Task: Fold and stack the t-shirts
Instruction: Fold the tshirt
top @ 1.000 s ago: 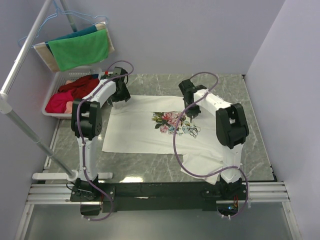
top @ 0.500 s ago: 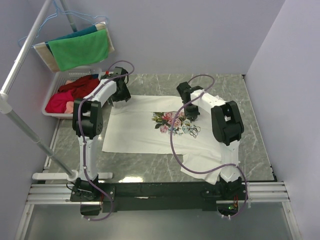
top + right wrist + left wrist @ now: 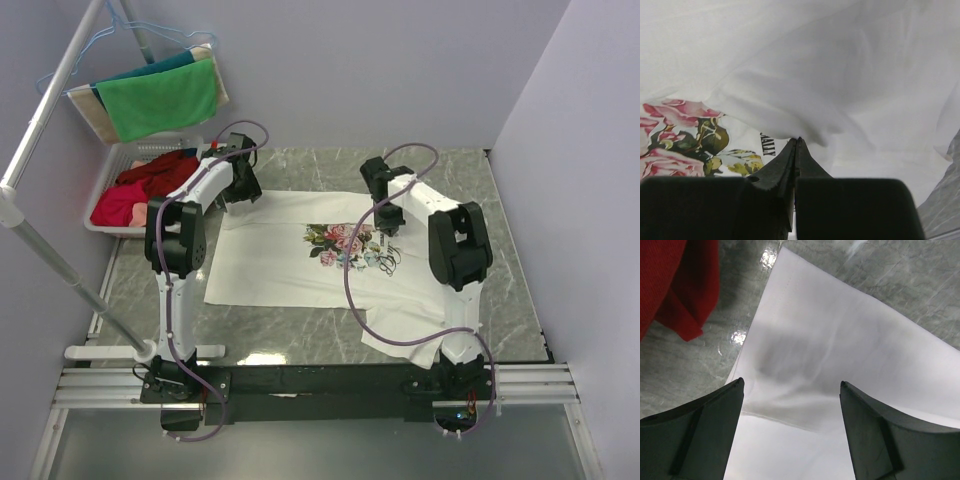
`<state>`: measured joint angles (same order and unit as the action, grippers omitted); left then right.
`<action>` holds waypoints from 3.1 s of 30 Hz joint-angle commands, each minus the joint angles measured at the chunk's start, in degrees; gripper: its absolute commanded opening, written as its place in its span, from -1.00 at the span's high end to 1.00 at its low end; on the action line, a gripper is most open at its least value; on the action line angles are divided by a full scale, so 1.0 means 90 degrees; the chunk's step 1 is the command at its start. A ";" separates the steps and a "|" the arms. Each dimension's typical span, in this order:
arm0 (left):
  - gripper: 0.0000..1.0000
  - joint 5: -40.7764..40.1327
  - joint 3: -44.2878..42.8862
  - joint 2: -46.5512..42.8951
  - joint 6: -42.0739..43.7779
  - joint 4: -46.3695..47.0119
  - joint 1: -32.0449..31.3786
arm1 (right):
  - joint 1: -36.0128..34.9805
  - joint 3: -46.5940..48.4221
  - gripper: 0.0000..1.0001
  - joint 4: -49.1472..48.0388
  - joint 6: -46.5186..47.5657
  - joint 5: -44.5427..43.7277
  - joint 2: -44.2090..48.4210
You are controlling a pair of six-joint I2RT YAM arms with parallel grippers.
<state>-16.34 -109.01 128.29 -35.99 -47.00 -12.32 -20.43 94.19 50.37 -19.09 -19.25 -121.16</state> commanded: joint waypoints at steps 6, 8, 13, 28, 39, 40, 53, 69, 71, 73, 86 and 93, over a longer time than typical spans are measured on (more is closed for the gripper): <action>-0.65 -0.0001 -0.0114 -0.0114 0.0112 0.0076 -0.0028 | 0.0882 0.0443 1.00 -0.0215 -0.0398 0.2418 0.1109; -0.65 -0.0011 -0.0075 -0.0143 0.0102 0.0086 -0.0028 | 0.1038 0.0452 1.00 -0.0216 -0.0408 0.2684 0.1109; -0.65 -0.0030 -0.0017 -0.0172 0.0083 0.0086 -0.0028 | 0.1059 0.0618 1.00 0.0340 -0.0476 0.2267 0.0661; -0.65 0.0018 -0.0026 -0.0192 0.0092 0.0096 -0.0028 | 0.0454 0.0804 0.58 0.0448 -0.0174 0.1054 0.0796; -0.68 0.0643 0.0296 -0.0338 0.0346 0.0574 -0.0164 | -0.0065 0.0471 0.33 0.0331 -0.0271 0.0879 0.0426; -0.69 0.0682 0.0315 -0.0348 0.0366 0.0622 -0.0174 | -0.0065 0.0520 0.33 0.0331 -0.0281 0.0869 0.0300; -0.73 0.1054 0.0325 -0.0407 0.0532 0.0857 -0.0282 | -0.0035 0.0745 0.39 -0.0157 -0.0271 0.0986 -0.0551; -0.74 0.0859 0.0345 -0.0377 0.0503 0.0779 -0.0292 | 0.0375 0.0794 0.58 0.0633 -0.1179 -0.0703 -0.0278; -0.74 0.0839 0.0325 -0.0339 0.0502 0.0760 -0.0282 | 0.0443 0.0755 0.57 0.0673 -0.1170 -0.0820 -0.0209; -0.74 0.0800 0.0277 -0.0280 0.0464 0.0721 -0.0292 | 0.0521 0.0745 0.57 0.0663 -0.1170 -0.0869 -0.0151; -0.74 0.0780 0.0276 -0.0211 0.0483 0.0672 -0.0292 | 0.0824 0.1526 0.56 0.0439 -0.0740 -0.0616 -0.0668; -0.74 0.0761 0.0306 -0.0211 0.0493 0.0652 -0.0292 | 0.0873 0.1799 0.51 0.0350 -0.0603 -0.0411 -0.0746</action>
<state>-8.45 -105.97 128.20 -32.14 -41.06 -14.72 -12.93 106.65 53.93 -25.54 -23.92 -126.87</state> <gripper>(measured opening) 0.867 0.236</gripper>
